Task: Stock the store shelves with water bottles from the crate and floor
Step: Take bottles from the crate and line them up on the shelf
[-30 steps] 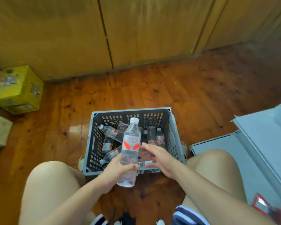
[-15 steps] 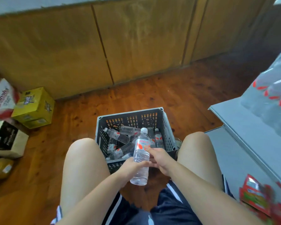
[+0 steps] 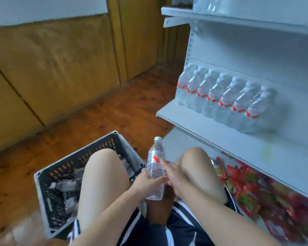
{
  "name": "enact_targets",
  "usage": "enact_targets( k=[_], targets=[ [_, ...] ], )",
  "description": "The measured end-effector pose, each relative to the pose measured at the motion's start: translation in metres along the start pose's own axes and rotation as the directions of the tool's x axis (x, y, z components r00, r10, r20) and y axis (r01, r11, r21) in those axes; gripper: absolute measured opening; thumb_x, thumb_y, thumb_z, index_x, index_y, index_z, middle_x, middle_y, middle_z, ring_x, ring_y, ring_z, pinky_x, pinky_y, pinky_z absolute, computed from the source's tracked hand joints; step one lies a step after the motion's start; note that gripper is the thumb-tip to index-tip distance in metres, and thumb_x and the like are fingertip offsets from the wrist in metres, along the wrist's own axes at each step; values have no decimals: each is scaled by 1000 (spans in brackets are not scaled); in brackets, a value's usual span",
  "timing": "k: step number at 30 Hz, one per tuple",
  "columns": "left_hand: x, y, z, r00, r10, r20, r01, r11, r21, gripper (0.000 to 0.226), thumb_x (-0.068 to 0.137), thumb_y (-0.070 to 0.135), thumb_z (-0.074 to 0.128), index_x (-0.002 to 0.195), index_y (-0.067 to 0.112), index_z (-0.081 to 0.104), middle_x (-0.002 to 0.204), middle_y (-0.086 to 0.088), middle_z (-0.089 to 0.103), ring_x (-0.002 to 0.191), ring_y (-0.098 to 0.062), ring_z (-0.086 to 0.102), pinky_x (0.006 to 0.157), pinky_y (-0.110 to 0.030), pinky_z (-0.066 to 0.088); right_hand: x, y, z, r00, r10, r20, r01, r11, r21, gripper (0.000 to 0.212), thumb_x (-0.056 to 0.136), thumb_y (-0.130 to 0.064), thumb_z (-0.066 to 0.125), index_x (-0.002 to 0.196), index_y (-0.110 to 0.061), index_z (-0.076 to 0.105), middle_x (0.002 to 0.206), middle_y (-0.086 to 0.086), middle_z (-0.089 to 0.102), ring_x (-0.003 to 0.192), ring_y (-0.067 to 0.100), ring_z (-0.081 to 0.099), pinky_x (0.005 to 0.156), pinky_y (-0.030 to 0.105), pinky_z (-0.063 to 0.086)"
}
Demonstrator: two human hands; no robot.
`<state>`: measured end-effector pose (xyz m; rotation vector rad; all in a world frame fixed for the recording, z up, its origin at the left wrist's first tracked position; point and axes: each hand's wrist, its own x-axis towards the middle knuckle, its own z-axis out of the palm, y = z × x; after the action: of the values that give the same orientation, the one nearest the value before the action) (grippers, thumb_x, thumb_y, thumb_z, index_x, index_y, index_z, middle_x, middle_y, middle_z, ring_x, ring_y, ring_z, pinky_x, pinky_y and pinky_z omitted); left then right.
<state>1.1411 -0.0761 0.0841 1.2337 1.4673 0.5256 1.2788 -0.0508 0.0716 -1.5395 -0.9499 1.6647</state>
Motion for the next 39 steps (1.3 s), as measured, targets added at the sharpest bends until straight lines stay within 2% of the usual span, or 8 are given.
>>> enact_targets(
  k=[4, 8, 13, 17, 22, 30, 35, 39],
  targets=[
    [11, 13, 24, 994, 45, 97, -52, 996, 67, 56, 70, 65, 75, 106, 23, 63, 93, 1, 76, 81, -15, 75, 77, -39, 63, -23, 3, -33, 983, -47, -178, 60, 996, 67, 34, 96, -47, 62, 113, -19, 73, 100, 5, 79, 89, 21, 76, 72, 32, 58],
    [17, 28, 55, 938, 119, 324, -133, 991, 20, 50, 79, 57, 73, 108, 17, 67, 89, -3, 77, 81, -20, 77, 84, -46, 62, -48, 11, -66, 940, -49, -338, 92, 989, 115, 33, 91, -53, 66, 107, -24, 75, 99, 3, 79, 92, 21, 76, 85, 42, 61],
    [26, 44, 97, 859, 120, 497, -137, 991, -3, 54, 80, 54, 75, 119, 19, 62, 104, -3, 78, 91, -20, 77, 92, -44, 59, -83, 22, -105, 845, -75, -530, 178, 973, 145, 22, 92, -51, 66, 103, -37, 77, 98, -12, 78, 96, 9, 73, 86, 32, 59],
    [27, 65, 125, 839, 151, 523, -182, 983, 8, 52, 80, 36, 84, 123, 20, 59, 106, -1, 77, 88, -15, 77, 81, -32, 60, -108, 28, -132, 790, -100, -604, 269, 943, 196, 15, 95, -37, 68, 106, -30, 75, 95, -20, 76, 90, -8, 70, 80, 15, 56],
    [29, 84, 162, 802, 211, 559, -304, 949, 78, 44, 77, 32, 87, 114, 33, 64, 102, 10, 77, 87, -7, 75, 87, -36, 60, -119, 48, -162, 719, -90, -689, 282, 944, 170, 31, 82, -56, 76, 109, -42, 74, 108, -8, 76, 104, 12, 71, 99, 47, 55],
    [68, 87, 181, 781, 274, 561, -426, 891, 158, 48, 64, 46, 89, 107, 34, 69, 102, 12, 74, 95, -7, 71, 87, -43, 61, -99, 60, -187, 738, -97, -668, 134, 991, 3, 49, 73, -69, 73, 119, -61, 55, 114, -21, 69, 99, 0, 69, 92, 34, 58],
    [99, 131, 198, 720, 412, 559, -546, 833, 89, 59, 73, 33, 90, 125, 37, 62, 113, 20, 72, 105, -4, 69, 91, -29, 56, -71, 28, -225, 682, -172, -710, 175, 982, -70, 69, 71, -57, 80, 128, -43, 44, 116, -15, 69, 102, 5, 70, 90, 41, 59],
    [139, 180, 219, 647, 525, 553, -643, 765, 26, 67, 74, 30, 90, 132, 38, 58, 122, 20, 69, 110, -2, 67, 94, -19, 51, -57, -18, -272, 599, -261, -757, 184, 965, -186, 65, 72, -42, 88, 123, -31, 48, 111, -13, 71, 98, 2, 69, 84, 27, 58]
  ],
)
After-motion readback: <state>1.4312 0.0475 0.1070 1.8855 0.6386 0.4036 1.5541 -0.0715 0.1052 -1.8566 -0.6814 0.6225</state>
